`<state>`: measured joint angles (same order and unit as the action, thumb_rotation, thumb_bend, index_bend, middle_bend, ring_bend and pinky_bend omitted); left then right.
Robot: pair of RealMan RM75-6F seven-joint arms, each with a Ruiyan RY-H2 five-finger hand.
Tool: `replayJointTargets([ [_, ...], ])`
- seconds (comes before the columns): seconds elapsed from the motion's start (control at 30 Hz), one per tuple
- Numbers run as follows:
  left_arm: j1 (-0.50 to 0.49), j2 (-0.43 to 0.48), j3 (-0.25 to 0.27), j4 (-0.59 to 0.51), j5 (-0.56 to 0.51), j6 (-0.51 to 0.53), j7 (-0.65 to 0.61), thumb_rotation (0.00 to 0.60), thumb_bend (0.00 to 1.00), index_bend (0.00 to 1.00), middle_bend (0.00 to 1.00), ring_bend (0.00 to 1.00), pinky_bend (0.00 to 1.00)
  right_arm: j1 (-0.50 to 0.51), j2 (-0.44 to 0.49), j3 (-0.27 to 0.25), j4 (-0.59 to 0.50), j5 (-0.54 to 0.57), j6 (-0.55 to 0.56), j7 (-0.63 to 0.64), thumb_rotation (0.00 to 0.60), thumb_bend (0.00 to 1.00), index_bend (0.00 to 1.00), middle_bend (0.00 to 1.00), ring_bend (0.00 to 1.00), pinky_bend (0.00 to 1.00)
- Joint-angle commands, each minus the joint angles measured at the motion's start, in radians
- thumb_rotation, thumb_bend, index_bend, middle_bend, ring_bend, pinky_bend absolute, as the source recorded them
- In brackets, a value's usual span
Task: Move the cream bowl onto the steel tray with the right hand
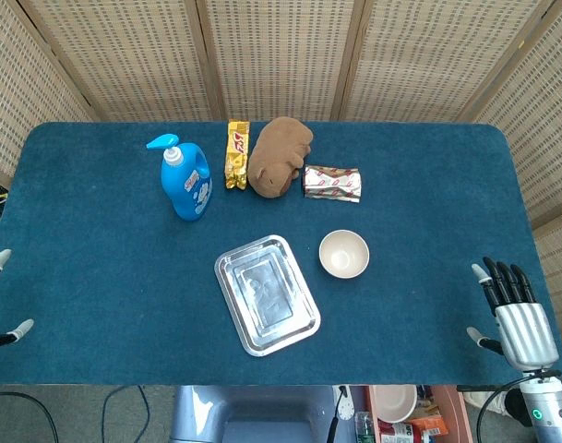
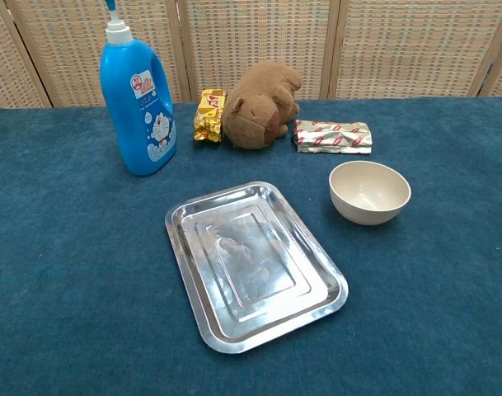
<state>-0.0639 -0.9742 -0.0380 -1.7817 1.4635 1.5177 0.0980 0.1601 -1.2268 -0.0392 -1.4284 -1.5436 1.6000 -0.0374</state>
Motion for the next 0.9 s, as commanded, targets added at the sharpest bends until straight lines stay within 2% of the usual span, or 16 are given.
replayJointTargets([
  [0.03,-0.002,0.001,-0.001,0.0,-0.002,-0.005,-0.001,0.6,0.0,0.0,0.0,0.0,0.0,-0.002,0.004,0.007,0.0,0.003,-0.012,0.003,0.6,0.0,0.0,0.0,0.0,0.0],
  [0.23,-0.01,-0.011,-0.009,0.005,-0.02,-0.021,0.016,0.6,0.0,0.0,0.0,0.0,0.0,0.054,0.006,0.017,0.003,-0.034,-0.105,0.047,0.6,0.0,0.0,0.0,0.0,0.0],
  [0.37,-0.025,-0.039,-0.022,0.021,-0.046,-0.039,0.065,0.6,0.0,0.0,0.0,0.0,0.0,0.178,-0.005,0.05,0.016,-0.094,-0.235,0.007,0.6,0.0,0.01,0.0,0.0,0.0],
  [0.57,-0.047,-0.067,-0.042,0.048,-0.075,-0.062,0.086,0.6,0.0,0.0,0.0,0.0,0.0,0.333,-0.065,0.097,0.013,-0.097,-0.434,-0.05,0.6,0.0,0.2,0.0,0.0,0.0],
  [0.67,-0.056,-0.077,-0.052,0.065,-0.094,-0.075,0.081,0.6,0.0,0.0,0.0,0.0,0.0,0.407,-0.133,0.118,0.038,-0.072,-0.542,-0.08,0.6,0.01,0.31,0.0,0.0,0.0],
  [0.9,-0.073,-0.081,-0.066,0.076,-0.142,-0.112,0.087,0.6,0.0,0.0,0.0,0.0,0.0,0.481,-0.251,0.149,0.115,-0.007,-0.64,-0.112,0.6,0.14,0.37,0.0,0.0,0.0],
])
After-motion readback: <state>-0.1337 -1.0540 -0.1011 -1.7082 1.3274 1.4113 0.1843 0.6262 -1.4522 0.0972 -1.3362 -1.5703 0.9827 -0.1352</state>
